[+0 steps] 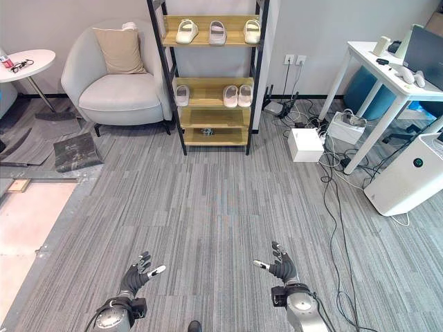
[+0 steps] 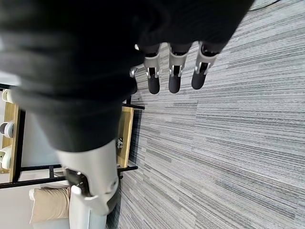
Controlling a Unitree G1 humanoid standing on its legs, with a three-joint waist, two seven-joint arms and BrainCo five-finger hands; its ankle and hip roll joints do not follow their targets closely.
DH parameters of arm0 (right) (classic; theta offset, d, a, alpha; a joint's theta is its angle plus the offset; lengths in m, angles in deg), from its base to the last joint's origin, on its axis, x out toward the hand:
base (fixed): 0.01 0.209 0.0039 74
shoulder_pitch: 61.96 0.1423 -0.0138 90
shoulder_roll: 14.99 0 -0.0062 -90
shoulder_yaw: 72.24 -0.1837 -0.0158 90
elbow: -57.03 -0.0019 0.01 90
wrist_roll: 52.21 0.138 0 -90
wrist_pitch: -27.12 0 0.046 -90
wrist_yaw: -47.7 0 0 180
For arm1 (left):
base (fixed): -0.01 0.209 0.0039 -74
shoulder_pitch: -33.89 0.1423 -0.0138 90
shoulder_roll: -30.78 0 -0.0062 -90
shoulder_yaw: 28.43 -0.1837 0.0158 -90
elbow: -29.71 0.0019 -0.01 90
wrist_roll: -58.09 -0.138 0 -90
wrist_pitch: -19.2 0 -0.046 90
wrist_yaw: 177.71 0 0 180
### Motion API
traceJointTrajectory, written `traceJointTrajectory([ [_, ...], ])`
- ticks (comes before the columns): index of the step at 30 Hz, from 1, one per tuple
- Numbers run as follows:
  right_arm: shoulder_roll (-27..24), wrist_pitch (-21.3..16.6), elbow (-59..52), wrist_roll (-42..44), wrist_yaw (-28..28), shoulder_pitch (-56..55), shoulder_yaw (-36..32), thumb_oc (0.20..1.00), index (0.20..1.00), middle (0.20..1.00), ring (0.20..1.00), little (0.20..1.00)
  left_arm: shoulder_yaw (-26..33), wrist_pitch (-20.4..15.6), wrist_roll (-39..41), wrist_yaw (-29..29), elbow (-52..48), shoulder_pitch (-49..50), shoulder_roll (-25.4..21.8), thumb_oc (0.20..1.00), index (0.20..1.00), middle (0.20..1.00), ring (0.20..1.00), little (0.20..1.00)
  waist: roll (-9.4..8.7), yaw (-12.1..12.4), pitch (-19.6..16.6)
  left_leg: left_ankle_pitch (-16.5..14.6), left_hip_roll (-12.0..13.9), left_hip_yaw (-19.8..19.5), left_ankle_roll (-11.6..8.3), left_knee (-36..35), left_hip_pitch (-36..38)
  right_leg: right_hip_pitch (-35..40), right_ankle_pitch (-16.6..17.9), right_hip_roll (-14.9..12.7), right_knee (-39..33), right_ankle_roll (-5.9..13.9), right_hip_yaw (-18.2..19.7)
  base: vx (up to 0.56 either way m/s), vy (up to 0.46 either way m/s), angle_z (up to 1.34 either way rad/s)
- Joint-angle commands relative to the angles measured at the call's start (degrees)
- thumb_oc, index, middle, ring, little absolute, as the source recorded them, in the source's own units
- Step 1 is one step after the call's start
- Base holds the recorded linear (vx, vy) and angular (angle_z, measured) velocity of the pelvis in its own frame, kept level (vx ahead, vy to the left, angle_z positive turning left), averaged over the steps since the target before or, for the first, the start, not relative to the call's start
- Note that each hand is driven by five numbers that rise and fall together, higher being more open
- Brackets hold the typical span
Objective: Arrange the slippers neatly on the shoe rack.
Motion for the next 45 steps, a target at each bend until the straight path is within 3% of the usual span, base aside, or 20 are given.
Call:
traceJointTrajectory([
  [1, -1.0, -1.7, -1.6, -1.0, 0.0, 1.5, 0.2, 1.000, 1.000, 1.000, 1.000, 1.000, -2.3, -1.7, -0.9, -0.1, -0.1, -2.5, -0.9, 1.000, 1.000, 1.000, 1.000, 1.000, -1.17, 0.9, -1.2, -1.3, 3.4, 1.5, -4.60, -0.5, 1.5, 0.1, 0.3, -6.1, -0.3, 6.40, -0.9, 0.00, 0.000, 0.00],
  [15, -0.2, -1.0, -1.1, -0.2, -0.8, -0.8, 0.3, 1.000, 1.000, 1.000, 1.000, 1.000, -2.4, -1.2, 0.0, 0.1, -1.0, -0.1, -0.5, 1.000, 1.000, 1.000, 1.000, 1.000, -1.17, -0.1, -0.8, -1.5, 3.3, 2.1, -4.51, -0.5, 1.9, 0.1, 0.4, -6.2, -0.3, 6.44, -0.2, 0.00, -0.003, -0.04],
  [45, 0.4, -0.6, -2.8, -0.4, -1.4, -1.0, 2.1, 1.000, 1.000, 1.000, 1.000, 1.000, -1.4, -1.0, 3.1, 0.5, -2.4, 1.1, -1.0, 1.000, 1.000, 1.000, 1.000, 1.000, -1.86, 0.3, 0.6, -1.3, 3.2, 1.5, -4.49, -0.5, 1.1, -0.4, 0.9, -6.3, -0.3, 6.54, -0.9, 0.00, 0.001, 0.00],
])
